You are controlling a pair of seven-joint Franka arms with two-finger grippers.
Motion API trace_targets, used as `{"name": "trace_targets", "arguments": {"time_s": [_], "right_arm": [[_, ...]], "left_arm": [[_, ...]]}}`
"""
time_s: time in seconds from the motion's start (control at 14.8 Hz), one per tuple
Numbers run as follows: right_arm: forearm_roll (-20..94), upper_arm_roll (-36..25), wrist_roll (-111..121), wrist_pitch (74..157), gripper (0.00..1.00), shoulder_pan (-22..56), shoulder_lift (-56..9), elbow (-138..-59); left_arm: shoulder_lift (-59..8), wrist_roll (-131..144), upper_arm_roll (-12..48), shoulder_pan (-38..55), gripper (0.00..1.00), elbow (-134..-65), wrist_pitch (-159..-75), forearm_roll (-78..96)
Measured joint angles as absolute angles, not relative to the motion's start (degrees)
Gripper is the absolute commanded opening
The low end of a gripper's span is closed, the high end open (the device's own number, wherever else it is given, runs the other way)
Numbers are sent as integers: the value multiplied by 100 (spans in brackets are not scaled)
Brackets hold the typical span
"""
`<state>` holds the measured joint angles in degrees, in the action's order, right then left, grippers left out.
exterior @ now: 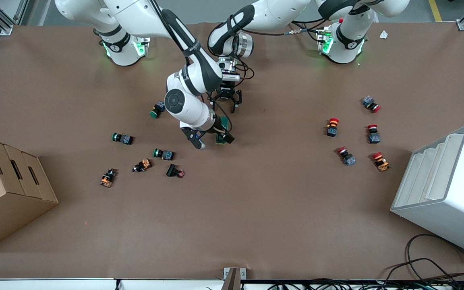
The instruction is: Close load switch with both arms
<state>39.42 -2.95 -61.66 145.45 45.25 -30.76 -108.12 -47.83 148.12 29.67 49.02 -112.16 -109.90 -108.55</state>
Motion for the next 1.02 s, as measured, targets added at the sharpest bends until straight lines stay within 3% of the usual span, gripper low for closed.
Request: {"name": "trace_targets", "arguments": {"time_s": [1.02], "right_arm": [[3942,-294,-6159,14475,100,4420,-3626,-10197]], "left_arm": [[-4783,14830,2967,4903,99,-11220,-10984,-10861]]}}
